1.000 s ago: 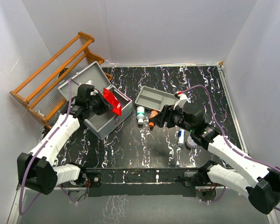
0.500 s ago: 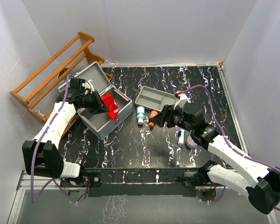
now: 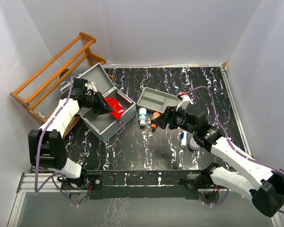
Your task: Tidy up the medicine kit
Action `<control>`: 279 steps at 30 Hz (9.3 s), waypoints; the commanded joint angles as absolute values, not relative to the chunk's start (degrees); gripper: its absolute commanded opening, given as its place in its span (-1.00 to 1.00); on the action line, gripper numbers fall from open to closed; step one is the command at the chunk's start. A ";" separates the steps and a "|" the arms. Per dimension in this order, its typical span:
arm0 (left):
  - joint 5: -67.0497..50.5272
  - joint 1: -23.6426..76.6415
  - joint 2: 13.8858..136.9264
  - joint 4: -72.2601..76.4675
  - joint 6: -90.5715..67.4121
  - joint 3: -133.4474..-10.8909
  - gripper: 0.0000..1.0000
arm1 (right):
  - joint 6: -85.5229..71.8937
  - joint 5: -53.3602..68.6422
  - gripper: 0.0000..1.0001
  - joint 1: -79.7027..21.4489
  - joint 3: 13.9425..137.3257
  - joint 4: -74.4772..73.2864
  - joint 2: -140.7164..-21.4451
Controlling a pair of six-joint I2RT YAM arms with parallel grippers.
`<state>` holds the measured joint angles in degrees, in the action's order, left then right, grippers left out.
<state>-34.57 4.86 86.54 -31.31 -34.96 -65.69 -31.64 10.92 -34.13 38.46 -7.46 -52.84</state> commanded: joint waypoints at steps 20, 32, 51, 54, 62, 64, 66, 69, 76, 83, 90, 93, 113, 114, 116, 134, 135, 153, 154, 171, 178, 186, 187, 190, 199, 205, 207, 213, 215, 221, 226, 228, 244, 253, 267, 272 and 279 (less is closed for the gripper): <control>-13.11 4.79 72.74 -43.06 -23.30 -69.39 0.11 | -34.78 0.34 0.15 -34.67 39.91 -8.81 -54.91; -23.10 8.77 61.50 -31.89 -20.42 -62.39 0.28 | -43.41 -10.01 0.15 -34.72 47.21 -14.95 -71.07; -23.66 8.75 51.81 -22.36 -24.47 -58.03 0.73 | -42.00 -14.55 0.15 -35.91 62.88 -20.03 -97.52; -23.02 8.79 51.44 -21.88 -25.13 -57.62 0.93 | -41.49 -15.35 0.09 -36.06 63.28 -19.81 -98.95; -19.21 8.79 50.54 -23.81 -24.42 -58.70 0.97 | -38.34 -12.10 -0.28 -36.12 63.37 -18.54 -101.67; -19.00 8.79 50.53 -23.97 -24.50 -58.79 0.97 | -37.84 -12.05 -0.38 -36.08 63.28 -18.70 -101.51; -19.34 8.79 50.58 -24.12 -24.52 -58.88 0.97 | -36.40 -11.89 -0.49 -36.07 63.56 -18.67 -100.93; -19.95 8.79 50.76 -24.32 -24.43 -59.12 0.97 | -33.67 -12.52 -0.53 -36.07 65.04 -20.71 -98.18; -21.43 8.75 51.91 -24.20 -25.05 -59.68 0.97 | -26.21 -14.65 -0.53 -36.01 67.33 -21.51 -89.51; -23.19 8.78 53.13 -23.60 -26.17 -59.92 0.97 | -12.55 -19.03 -0.55 -34.98 71.36 -14.98 -89.38; -25.32 8.79 54.13 -23.51 -27.38 -61.02 0.97 | 4.98 -4.18 -0.58 -28.88 78.04 -6.79 -95.86; -26.57 8.77 54.19 -23.57 -28.08 -61.25 0.97 | 11.06 0.52 -0.60 -27.32 81.74 -7.98 -99.27; -28.19 8.79 54.33 -25.86 -28.99 -61.89 0.97 | 31.41 9.50 -0.62 -22.67 97.57 -20.08 -121.48; -28.21 8.79 54.40 -26.19 -28.89 -62.26 0.97 | 31.45 9.80 -0.60 -22.67 98.57 -21.53 -122.33; -27.61 8.78 54.45 -27.24 -28.27 -63.00 0.97 | 30.39 10.34 -0.54 -22.67 100.87 -24.51 -123.78; -14.44 8.79 51.22 -38.15 -23.34 -69.05 0.97 | 13.52 4.91 0.30 -22.59 104.68 -29.31 -118.13; -13.36 8.79 50.99 -38.83 -23.23 -69.19 0.97 | 10.82 4.38 0.30 -22.60 104.57 -30.14 -117.40; -8.47 8.79 45.60 -38.00 -25.81 -64.25 0.97 | -32.97 4.92 0.32 -34.58 69.20 -17.66 -95.88; -8.58 8.79 45.49 -37.71 -25.90 -64.05 0.97 | -34.20 4.82 0.33 -35.48 68.53 -16.32 -96.46; -14.51 8.77 45.63 -35.23 -27.97 -60.99 0.97 | -33.69 -8.61 0.26 -39.99 74.95 -16.50 -108.95; -13.61 8.79 46.29 -36.10 -27.69 -61.88 0.97 | -31.11 -9.52 0.15 -39.98 76.62 -16.43 -112.00; -13.58 8.79 46.23 -36.51 -27.73 -61.57 0.97 | -28.16 -10.68 -0.45 -39.99 78.25 -20.99 -109.46; -13.54 8.79 46.23 -36.50 -27.77 -61.53 0.97 | -27.48 -10.59 -0.47 -40.00 77.99 -21.18 -108.42; -13.49 8.79 46.36 -36.28 -27.69 -61.14 0.97 | -24.56 -9.96 -0.50 -39.95 77.04 -21.14 -105.00; -14.32 8.79 47.47 -35.76 -27.69 -60.99 0.97 | -7.52 -9.08 -0.49 -38.91 79.74 -21.38 -101.38; -14.58 8.79 47.47 -36.18 -27.81 -60.82 0.97 | 4.62 -3.42 -0.49 -34.92 84.55 -23.27 -104.92; -14.96 8.79 47.37 -36.10 -27.99 -60.58 0.97 | 9.22 -1.90 -0.49 -33.90 85.99 -24.45 -106.37; -17.21 8.79 47.76 -36.34 -28.04 -60.62 0.97 | 17.66 -4.16 -0.48 -33.31 91.44 -29.12 -112.15; -17.90 8.79 47.88 -36.53 -28.04 -60.66 0.97 | 19.04 -5.63 -0.48 -33.17 93.58 -30.63 -114.19; -17.18 8.79 47.46 -37.45 -27.60 -60.93 0.97 | 21.46 -5.26 -0.42 -32.71 99.94 -36.58 -118.60; -17.07 8.79 47.78 -37.42 -27.51 -60.93 0.97 | 22.65 -7.19 -0.24 -32.77 101.87 -39.49 -120.32; -17.14 8.75 47.90 -37.38 -27.50 -60.82 0.97 | 22.81 -7.41 -0.10 -32.72 101.89 -39.79 -120.32; -12.77 8.76 49.36 -40.43 -25.49 -62.48 0.97 | 4.58 -20.36 0.24 -32.73 97.65 -35.79 -111.21; -11.43 8.79 47.77 -37.97 -24.65 -60.03 0.97 | -21.73 -24.55 0.23 -32.69 75.06 -37.88 -90.29; -14.56 8.74 48.09 -31.21 -22.85 -57.29 0.97 | -45.56 -26.50 0.04 -32.44 53.38 -49.69 -79.98; -15.16 8.77 48.32 -29.86 -23.17 -56.59 0.97 | -45.95 -23.71 0.08 -32.50 49.31 -46.19 -80.49; -15.80 8.78 48.83 -29.78 -24.23 -57.11 0.97 | -44.99 -22.79 0.02 -32.52 48.11 -41.90 -84.74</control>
<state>-14.50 8.75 48.75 -30.96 -23.77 -56.71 -44.10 -22.72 -32.71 48.56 -46.57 -82.94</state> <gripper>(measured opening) 0.985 0.528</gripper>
